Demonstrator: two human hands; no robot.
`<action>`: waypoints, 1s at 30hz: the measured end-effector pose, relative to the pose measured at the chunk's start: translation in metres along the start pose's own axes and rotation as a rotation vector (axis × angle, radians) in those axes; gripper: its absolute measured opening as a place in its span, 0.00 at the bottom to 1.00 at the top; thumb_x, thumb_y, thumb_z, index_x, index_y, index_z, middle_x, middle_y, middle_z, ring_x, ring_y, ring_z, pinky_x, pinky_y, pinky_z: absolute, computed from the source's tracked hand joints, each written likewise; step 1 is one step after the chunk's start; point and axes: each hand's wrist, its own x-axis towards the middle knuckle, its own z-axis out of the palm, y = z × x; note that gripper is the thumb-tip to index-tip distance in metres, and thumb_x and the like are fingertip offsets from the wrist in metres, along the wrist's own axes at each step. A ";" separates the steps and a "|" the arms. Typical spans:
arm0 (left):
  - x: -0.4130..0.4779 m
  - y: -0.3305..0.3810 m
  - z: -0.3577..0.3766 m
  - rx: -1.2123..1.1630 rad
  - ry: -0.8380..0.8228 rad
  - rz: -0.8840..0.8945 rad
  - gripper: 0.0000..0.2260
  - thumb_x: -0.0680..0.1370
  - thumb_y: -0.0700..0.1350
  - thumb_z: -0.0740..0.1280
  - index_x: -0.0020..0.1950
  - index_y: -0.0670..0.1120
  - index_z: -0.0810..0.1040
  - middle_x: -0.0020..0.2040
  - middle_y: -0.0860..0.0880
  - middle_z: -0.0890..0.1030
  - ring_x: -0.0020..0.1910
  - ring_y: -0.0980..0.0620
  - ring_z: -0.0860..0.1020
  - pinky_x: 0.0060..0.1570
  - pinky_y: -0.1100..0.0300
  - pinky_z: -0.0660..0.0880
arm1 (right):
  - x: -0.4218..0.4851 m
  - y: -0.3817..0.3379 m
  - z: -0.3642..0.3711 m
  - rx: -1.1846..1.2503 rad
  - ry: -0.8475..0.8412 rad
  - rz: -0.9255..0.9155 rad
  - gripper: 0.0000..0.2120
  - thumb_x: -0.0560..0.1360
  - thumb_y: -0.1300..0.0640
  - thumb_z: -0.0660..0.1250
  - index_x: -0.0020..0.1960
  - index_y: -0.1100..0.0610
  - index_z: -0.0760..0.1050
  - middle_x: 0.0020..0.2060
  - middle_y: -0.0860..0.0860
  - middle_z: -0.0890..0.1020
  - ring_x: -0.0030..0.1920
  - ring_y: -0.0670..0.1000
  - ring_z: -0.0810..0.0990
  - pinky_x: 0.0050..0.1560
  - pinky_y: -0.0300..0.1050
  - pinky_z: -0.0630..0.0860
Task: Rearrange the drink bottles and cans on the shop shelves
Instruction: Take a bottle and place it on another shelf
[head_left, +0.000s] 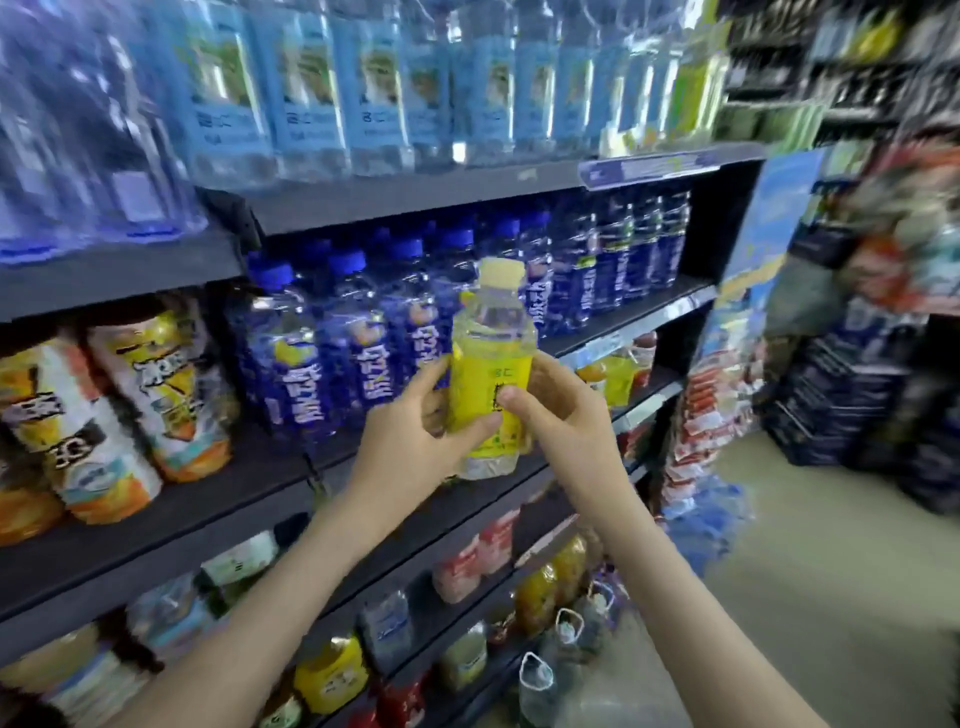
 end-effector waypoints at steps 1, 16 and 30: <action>0.011 0.006 0.025 -0.011 0.003 -0.003 0.29 0.68 0.50 0.75 0.67 0.54 0.70 0.43 0.65 0.80 0.43 0.69 0.80 0.49 0.69 0.76 | 0.006 0.003 -0.024 -0.061 0.028 -0.026 0.13 0.71 0.52 0.70 0.56 0.46 0.77 0.48 0.46 0.84 0.50 0.49 0.81 0.51 0.50 0.77; 0.180 0.097 0.220 0.289 -0.058 0.347 0.26 0.75 0.53 0.67 0.72 0.60 0.65 0.64 0.55 0.76 0.63 0.59 0.74 0.65 0.65 0.68 | 0.156 0.023 -0.266 -0.120 0.237 -0.226 0.11 0.70 0.55 0.75 0.49 0.50 0.75 0.38 0.40 0.81 0.38 0.38 0.78 0.40 0.30 0.72; 0.428 0.157 0.323 0.849 0.406 0.583 0.22 0.76 0.42 0.68 0.69 0.46 0.72 0.70 0.36 0.69 0.65 0.34 0.71 0.61 0.42 0.70 | 0.426 0.041 -0.423 -0.087 0.408 -0.375 0.14 0.65 0.50 0.77 0.43 0.52 0.74 0.34 0.46 0.78 0.36 0.43 0.73 0.42 0.43 0.73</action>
